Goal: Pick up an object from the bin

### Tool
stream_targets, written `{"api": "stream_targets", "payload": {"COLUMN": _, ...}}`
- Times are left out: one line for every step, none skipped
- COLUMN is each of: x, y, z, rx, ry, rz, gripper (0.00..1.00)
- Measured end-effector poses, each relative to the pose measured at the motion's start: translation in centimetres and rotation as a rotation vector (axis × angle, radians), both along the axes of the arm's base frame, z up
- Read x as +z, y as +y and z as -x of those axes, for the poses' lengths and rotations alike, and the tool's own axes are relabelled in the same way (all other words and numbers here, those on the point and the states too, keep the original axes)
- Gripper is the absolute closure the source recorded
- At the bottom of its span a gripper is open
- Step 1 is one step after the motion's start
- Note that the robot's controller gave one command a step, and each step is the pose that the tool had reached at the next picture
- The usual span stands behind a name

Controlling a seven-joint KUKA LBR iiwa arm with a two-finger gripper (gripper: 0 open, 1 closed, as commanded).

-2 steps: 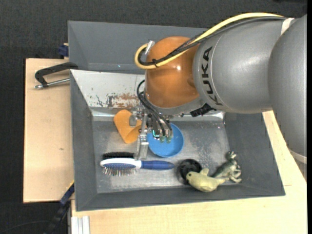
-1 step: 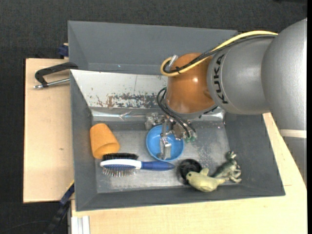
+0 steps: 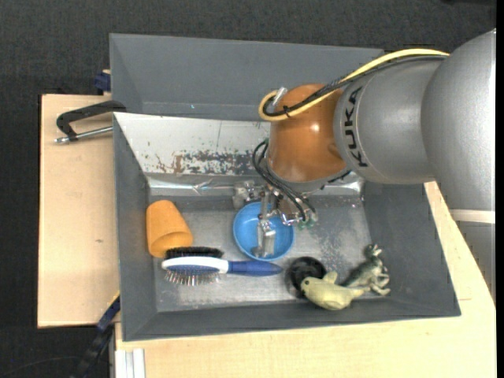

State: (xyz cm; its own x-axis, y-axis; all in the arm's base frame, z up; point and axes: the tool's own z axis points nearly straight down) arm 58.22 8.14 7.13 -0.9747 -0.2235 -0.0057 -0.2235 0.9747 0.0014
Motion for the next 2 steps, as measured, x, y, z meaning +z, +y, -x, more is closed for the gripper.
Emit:
{"api": "stream_targets", "payload": {"x": 0.12, "y": 0.14, "z": -0.13, "rx": -0.001, "ry": 0.000, "rz": -0.001, "gripper": 0.00}}
{"api": "stream_targets", "payload": {"x": 0.24, "y": 0.28, "z": -0.25, "rx": -0.002, "ry": -0.001, "rz": -0.001, "gripper": 0.00}}
